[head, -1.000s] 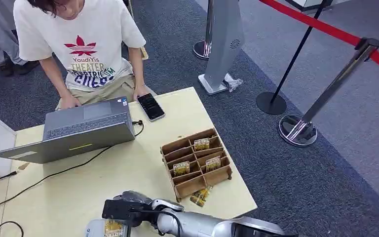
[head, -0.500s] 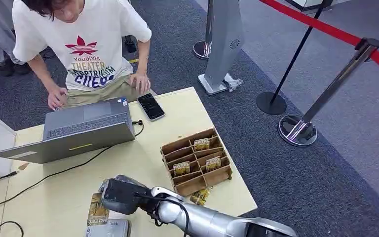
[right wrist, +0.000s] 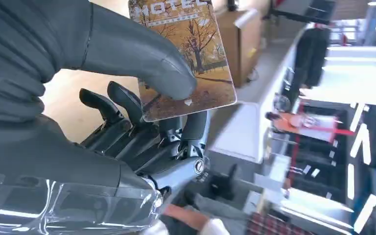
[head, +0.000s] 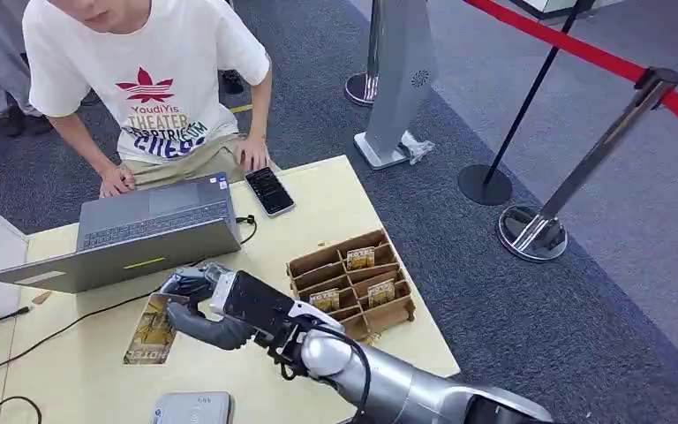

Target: Pass the card to the sensor for recognition and then transmit it.

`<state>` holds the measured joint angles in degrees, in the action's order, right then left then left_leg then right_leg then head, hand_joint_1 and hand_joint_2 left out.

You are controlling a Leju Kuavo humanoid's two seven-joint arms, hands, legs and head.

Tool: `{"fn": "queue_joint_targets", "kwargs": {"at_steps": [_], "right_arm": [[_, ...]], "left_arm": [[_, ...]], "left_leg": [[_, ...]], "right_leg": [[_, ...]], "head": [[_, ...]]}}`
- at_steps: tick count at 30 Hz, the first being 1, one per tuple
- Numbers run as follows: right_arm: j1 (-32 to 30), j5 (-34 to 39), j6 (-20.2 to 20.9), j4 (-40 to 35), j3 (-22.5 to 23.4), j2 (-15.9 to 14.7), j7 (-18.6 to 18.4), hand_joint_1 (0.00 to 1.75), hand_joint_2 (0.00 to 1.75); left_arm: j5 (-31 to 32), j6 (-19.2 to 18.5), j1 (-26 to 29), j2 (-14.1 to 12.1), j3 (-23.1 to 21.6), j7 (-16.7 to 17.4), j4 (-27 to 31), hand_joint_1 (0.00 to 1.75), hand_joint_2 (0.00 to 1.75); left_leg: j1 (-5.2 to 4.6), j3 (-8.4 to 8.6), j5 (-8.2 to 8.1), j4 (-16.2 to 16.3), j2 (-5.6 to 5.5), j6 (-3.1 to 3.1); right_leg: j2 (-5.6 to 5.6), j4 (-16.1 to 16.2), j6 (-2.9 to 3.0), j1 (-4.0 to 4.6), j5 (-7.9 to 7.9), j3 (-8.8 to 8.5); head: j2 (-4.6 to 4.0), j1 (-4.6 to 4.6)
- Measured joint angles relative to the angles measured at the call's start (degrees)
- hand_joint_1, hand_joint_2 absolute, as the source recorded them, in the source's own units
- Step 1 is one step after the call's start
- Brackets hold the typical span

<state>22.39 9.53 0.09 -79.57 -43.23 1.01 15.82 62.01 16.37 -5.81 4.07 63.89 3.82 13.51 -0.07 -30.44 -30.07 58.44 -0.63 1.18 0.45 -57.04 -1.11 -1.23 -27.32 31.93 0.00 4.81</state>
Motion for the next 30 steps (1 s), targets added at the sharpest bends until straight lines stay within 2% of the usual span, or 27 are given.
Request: {"fn": "queue_joint_targets", "kwargs": {"at_steps": [9, 15, 25, 30], "right_arm": [[0.8, -0.5, -3.2, -7.7, 3.1, -0.3, 1.5, 1.75, 1.75], [4.5, -3.1, -6.1, -9.1, 5.7, 0.1, 1.7, 1.75, 1.75], [10.9, -12.5, -12.5, -5.9, 8.8, 3.5, 0.5, 1.75, 1.75], [13.3, -23.2, -20.0, -0.4, 8.9, 5.4, 1.3, 1.75, 1.75]], "left_arm": [[-0.6, 0.4, 0.8, 0.1, 0.6, -0.3, 0.0, 0.0, 1.75], [-0.3, 0.2, 0.8, 0.1, 0.6, -0.3, 0.0, 0.0, 1.75], [-0.2, -0.2, 0.7, 0.2, 0.6, 0.7, 0.0, 0.0, 1.75], [-0.4, -0.2, 0.7, 0.4, 0.6, 0.7, 0.0, 0.0, 1.75]], "left_leg": [[0.0, -0.02, 0.0, 0.0, -0.01, 0.0], [0.0, -0.01, 0.01, 0.0, -0.01, 0.0], [0.01, -0.02, 0.01, 0.0, -0.01, 0.0], [0.01, -0.02, 0.01, 0.0, -0.02, 0.0]], "right_leg": [[-0.02, 0.0, 0.0, 0.0, 0.0, -0.01], [-0.02, 0.0, 0.01, 0.0, 0.02, -0.01], [-0.02, 0.0, 0.01, 0.0, 0.02, -0.01], [-0.03, 0.0, 0.01, 0.0, 0.03, -0.02]], "head": [[0.0, 0.0], [0.0, 0.0], [0.0, -0.02], [0.0, -0.02]]}}
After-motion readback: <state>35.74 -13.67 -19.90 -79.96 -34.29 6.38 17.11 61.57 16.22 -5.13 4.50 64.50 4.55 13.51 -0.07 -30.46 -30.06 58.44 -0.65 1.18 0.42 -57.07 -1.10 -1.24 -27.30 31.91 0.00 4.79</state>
